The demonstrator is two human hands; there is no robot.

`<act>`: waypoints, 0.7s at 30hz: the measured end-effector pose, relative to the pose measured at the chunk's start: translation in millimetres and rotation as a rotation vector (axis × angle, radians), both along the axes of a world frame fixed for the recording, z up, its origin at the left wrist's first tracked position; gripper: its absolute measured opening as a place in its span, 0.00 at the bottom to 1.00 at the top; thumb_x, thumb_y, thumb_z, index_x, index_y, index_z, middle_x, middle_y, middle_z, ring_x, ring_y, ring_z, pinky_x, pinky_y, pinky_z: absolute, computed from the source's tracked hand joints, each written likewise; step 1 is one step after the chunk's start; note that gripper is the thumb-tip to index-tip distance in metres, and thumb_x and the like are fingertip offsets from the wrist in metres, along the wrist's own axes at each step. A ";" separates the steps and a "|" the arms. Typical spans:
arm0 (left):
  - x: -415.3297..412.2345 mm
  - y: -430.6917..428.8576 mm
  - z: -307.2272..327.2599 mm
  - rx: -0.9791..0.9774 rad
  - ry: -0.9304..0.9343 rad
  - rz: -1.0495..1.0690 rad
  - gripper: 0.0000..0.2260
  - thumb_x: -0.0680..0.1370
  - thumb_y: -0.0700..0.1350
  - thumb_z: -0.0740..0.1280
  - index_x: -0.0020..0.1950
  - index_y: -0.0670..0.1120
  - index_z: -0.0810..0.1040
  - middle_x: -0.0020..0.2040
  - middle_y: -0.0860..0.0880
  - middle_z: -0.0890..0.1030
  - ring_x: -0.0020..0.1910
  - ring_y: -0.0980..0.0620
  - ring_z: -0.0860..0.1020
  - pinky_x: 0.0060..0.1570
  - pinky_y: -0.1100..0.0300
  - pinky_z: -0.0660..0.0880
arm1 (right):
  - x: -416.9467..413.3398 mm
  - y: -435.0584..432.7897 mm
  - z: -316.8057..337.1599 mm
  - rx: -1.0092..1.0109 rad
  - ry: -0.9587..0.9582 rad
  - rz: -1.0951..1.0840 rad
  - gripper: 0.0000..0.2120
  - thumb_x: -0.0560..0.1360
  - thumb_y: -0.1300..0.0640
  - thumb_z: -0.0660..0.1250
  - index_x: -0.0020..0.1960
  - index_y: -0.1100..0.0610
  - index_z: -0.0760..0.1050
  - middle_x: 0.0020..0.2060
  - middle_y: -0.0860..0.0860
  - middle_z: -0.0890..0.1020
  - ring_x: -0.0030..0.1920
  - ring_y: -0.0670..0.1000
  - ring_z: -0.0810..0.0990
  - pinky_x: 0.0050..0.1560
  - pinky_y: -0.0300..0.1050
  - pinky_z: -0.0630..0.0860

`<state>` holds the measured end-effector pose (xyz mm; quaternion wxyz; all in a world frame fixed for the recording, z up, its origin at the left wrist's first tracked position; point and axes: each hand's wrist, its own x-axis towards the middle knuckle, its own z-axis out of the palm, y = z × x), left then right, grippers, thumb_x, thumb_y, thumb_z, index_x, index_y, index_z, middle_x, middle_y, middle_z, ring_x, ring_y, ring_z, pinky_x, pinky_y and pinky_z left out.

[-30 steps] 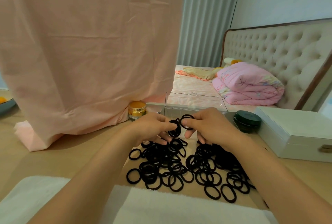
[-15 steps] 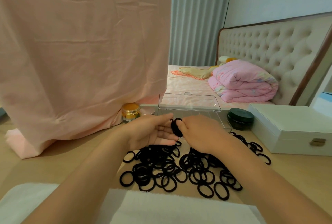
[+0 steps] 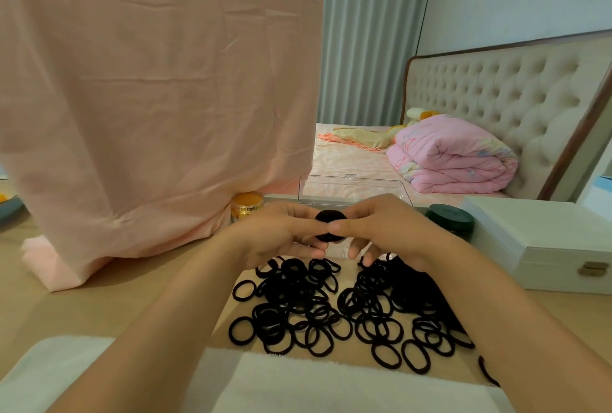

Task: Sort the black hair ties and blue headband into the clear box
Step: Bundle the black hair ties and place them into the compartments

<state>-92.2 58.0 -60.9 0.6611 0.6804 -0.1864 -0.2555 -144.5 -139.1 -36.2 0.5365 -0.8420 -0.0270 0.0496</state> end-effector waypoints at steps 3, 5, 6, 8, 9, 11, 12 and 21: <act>1.5 1.5 10.6 0.067 -0.103 0.087 0.12 0.75 0.41 0.74 0.58 0.43 0.83 0.47 0.42 0.85 0.42 0.50 0.83 0.47 0.57 0.83 | 9.2 4.8 -1.9 0.135 -0.029 -0.114 0.13 0.73 0.54 0.77 0.55 0.60 0.84 0.46 0.56 0.87 0.37 0.50 0.85 0.32 0.42 0.80; 6.5 1.2 17.3 0.103 -0.183 0.174 0.13 0.75 0.42 0.75 0.59 0.45 0.82 0.45 0.43 0.85 0.41 0.50 0.84 0.44 0.57 0.83 | 17.3 9.3 -1.1 0.235 -0.037 -0.178 0.14 0.74 0.56 0.76 0.57 0.63 0.83 0.47 0.58 0.87 0.36 0.50 0.85 0.31 0.41 0.80; 10.7 0.5 18.9 0.122 -0.231 0.222 0.14 0.74 0.43 0.76 0.59 0.46 0.81 0.46 0.44 0.85 0.41 0.51 0.84 0.42 0.59 0.82 | 23.0 10.9 -0.2 0.241 -0.048 -0.214 0.15 0.74 0.57 0.76 0.57 0.63 0.82 0.46 0.59 0.87 0.34 0.50 0.84 0.29 0.41 0.80; 22.4 -1.5 15.8 0.171 -0.343 0.315 0.14 0.75 0.46 0.75 0.60 0.49 0.79 0.47 0.47 0.85 0.45 0.51 0.83 0.41 0.62 0.79 | 37.1 13.1 1.7 0.136 -0.093 -0.296 0.15 0.75 0.57 0.76 0.57 0.64 0.81 0.44 0.60 0.86 0.29 0.49 0.82 0.26 0.40 0.77; 28.8 -2.2 10.7 0.195 -0.394 0.365 0.14 0.76 0.48 0.74 0.60 0.51 0.79 0.49 0.48 0.84 0.47 0.52 0.82 0.41 0.63 0.77 | 45.6 13.8 1.6 0.056 -0.115 -0.337 0.14 0.74 0.57 0.76 0.56 0.64 0.81 0.43 0.60 0.86 0.28 0.49 0.81 0.25 0.40 0.76; 41.2 -2.5 -3.7 0.272 -0.497 0.431 0.12 0.78 0.49 0.71 0.60 0.52 0.78 0.53 0.51 0.82 0.49 0.53 0.80 0.44 0.63 0.75 | 63.5 15.3 -0.1 -0.110 -0.115 -0.376 0.13 0.74 0.55 0.77 0.53 0.63 0.82 0.42 0.60 0.86 0.28 0.51 0.81 0.25 0.40 0.74; 46.3 -2.1 -11.1 0.342 -0.560 0.421 0.12 0.78 0.50 0.70 0.61 0.53 0.78 0.57 0.51 0.81 0.52 0.55 0.78 0.47 0.63 0.74 | 71.4 17.1 -1.2 -0.208 -0.095 -0.365 0.12 0.74 0.54 0.77 0.51 0.62 0.83 0.40 0.60 0.86 0.29 0.52 0.81 0.27 0.41 0.73; 61.4 -1.1 -40.6 0.716 -0.795 0.273 0.24 0.79 0.53 0.65 0.75 0.54 0.70 0.72 0.48 0.70 0.73 0.47 0.61 0.70 0.52 0.63 | 110.5 55.9 -12.6 -1.123 -0.079 -0.287 0.11 0.76 0.50 0.71 0.42 0.55 0.72 0.37 0.50 0.75 0.41 0.54 0.77 0.38 0.43 0.70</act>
